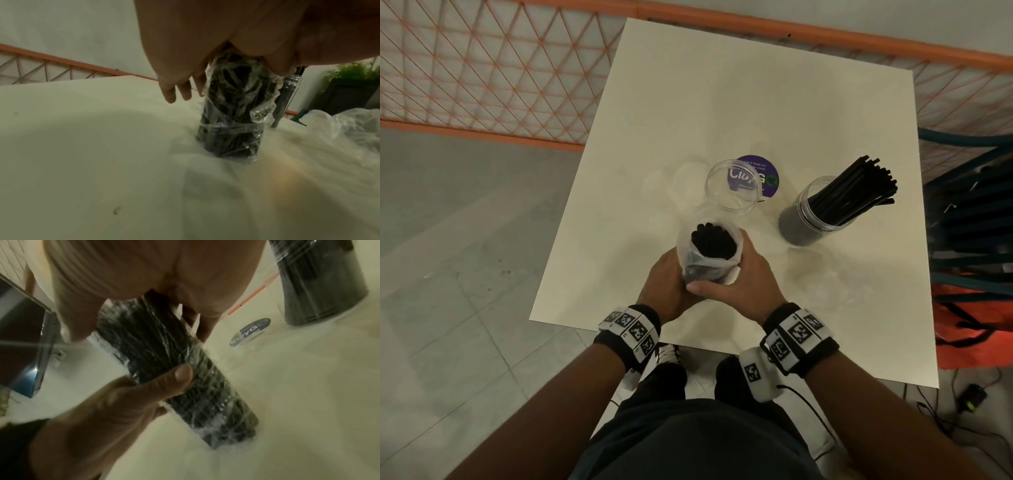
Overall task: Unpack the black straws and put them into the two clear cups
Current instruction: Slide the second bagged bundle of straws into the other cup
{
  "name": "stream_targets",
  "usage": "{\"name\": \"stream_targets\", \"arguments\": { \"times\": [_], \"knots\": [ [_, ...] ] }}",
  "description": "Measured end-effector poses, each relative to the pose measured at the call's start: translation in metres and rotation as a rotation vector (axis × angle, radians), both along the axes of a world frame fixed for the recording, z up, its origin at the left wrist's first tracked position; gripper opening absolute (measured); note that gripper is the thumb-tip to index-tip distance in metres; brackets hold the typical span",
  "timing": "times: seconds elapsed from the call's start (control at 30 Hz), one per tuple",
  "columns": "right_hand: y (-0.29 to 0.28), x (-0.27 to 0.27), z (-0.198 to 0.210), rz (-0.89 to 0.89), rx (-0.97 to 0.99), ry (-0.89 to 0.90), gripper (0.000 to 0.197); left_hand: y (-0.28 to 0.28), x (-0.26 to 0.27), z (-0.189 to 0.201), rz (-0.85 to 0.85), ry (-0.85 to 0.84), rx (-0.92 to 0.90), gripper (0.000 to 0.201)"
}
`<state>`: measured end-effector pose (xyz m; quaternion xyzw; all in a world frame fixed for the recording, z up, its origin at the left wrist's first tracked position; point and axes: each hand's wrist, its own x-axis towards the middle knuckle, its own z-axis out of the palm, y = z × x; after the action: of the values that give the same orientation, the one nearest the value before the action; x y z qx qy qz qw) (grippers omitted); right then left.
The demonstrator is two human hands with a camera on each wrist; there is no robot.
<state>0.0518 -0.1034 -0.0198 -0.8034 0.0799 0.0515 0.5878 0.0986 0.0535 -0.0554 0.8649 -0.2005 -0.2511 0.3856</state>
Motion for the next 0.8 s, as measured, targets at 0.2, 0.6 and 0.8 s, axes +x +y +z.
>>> {"name": "stream_targets", "arguments": {
  "times": [0.2,0.6,0.8],
  "knots": [
    [0.011,0.000,-0.025,-0.004,-0.110,0.086,0.077,0.018,0.002,-0.007,-0.162,-0.066,0.107,0.116],
    [0.003,0.002,-0.031,0.082,-0.267,0.118,0.060,-0.003,-0.008,0.030,0.298,0.076,-0.306,0.088],
    [0.000,0.000,-0.038,0.179,-0.434,0.234,0.047,-0.010,-0.017,0.019,0.268,-0.017,-0.311,0.074]
  ]
}}
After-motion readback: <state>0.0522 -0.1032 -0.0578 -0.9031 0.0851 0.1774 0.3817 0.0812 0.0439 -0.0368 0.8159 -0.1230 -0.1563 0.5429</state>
